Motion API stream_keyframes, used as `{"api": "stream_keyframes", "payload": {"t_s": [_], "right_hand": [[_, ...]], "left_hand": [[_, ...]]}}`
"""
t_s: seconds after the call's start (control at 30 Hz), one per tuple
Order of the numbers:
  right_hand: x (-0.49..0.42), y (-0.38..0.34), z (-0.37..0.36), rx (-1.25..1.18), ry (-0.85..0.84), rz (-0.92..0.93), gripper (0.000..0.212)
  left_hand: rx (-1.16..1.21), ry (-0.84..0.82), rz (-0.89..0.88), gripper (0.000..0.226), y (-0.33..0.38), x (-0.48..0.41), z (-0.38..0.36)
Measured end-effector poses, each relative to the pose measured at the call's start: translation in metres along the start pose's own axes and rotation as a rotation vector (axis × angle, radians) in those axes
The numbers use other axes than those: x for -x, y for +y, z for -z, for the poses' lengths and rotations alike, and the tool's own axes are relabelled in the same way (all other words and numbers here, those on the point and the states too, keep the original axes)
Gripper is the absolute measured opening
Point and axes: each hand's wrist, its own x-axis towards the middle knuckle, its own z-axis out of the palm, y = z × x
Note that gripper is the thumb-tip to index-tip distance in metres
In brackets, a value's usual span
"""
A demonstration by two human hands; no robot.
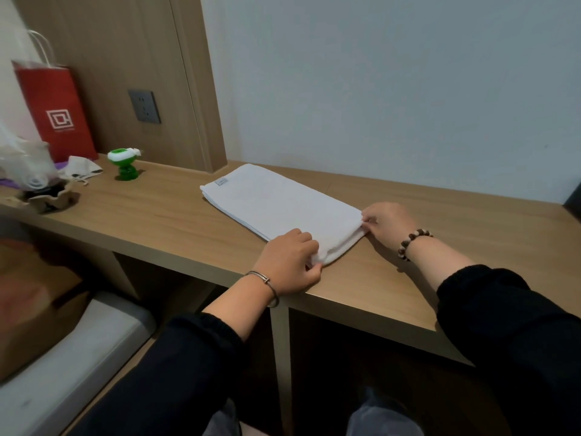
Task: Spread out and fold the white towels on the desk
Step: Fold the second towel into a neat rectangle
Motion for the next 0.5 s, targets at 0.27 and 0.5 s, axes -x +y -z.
{"api": "stream_keyframes", "payload": {"t_s": [0.27,0.5], "right_hand": [[0.011,-0.004,-0.003,0.142,0.097,-0.012,0.011],[-0.001,0.007,-0.002,-0.019,0.005,-0.106,0.012]], "left_hand": [[0.018,0.012,-0.070,0.021,0.009,0.005,0.001],[0.005,-0.024,-0.139,0.028,0.010,0.005,-0.004]]}}
